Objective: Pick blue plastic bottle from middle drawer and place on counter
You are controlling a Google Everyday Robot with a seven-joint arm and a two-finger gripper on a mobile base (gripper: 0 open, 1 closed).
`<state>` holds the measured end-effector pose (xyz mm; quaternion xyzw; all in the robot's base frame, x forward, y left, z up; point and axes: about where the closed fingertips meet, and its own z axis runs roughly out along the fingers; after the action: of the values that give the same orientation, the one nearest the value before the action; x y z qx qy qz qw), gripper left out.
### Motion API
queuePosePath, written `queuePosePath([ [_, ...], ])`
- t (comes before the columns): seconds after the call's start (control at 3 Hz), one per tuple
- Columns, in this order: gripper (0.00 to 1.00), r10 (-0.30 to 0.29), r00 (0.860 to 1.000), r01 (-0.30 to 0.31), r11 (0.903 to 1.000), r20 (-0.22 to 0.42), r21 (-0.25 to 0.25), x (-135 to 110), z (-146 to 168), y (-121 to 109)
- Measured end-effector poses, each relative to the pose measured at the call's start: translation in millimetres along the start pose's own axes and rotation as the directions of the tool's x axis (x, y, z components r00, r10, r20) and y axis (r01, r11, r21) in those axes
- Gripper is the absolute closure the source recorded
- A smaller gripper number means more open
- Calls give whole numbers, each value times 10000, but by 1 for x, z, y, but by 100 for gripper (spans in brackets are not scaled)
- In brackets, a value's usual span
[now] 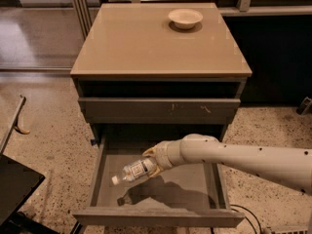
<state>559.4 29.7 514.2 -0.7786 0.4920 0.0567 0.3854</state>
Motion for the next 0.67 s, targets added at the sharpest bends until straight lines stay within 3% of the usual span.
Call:
queuePosePath([
  [0.67, 100, -1009, 9888, 1073, 9927, -1101, 546, -63, -72, -71],
])
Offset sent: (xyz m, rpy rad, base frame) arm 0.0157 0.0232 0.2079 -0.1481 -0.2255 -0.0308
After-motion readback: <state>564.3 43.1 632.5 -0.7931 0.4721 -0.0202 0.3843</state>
